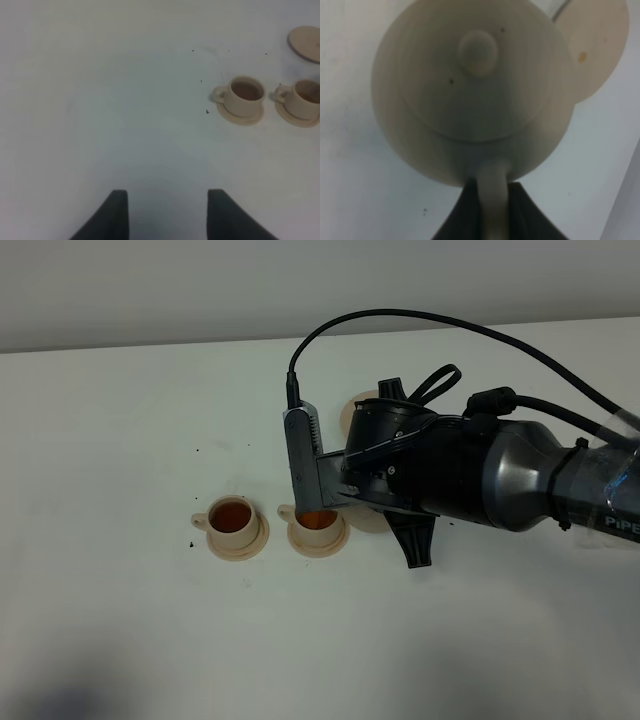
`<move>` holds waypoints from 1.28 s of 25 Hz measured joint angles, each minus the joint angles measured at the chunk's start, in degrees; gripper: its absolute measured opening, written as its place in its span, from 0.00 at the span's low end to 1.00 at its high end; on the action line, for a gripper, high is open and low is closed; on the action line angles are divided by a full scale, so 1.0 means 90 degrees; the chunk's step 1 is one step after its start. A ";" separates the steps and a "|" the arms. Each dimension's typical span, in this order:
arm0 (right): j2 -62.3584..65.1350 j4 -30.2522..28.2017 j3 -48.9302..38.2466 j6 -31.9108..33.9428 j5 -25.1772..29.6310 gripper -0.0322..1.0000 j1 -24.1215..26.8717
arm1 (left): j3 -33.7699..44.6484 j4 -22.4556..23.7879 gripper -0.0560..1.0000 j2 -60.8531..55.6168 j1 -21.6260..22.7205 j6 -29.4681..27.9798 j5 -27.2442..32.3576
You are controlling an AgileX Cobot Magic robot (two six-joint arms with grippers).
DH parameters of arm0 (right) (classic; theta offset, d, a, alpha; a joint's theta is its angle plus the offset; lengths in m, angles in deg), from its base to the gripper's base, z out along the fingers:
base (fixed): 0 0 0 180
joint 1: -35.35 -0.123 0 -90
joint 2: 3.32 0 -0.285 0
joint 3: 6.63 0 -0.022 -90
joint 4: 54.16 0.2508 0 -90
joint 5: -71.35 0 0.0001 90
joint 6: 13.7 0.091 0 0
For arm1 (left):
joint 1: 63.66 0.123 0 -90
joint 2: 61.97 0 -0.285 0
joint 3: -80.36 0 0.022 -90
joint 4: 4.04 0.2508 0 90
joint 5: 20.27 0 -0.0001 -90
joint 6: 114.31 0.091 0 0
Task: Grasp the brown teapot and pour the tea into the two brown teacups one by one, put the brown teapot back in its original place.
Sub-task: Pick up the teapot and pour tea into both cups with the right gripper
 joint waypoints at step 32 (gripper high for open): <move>0.0000 -0.0237 0.0000 -0.0351 -0.0331 0.15 0.0000 | 0.0000 0.0000 0.44 0.0000 0.0000 -0.0006 0.0000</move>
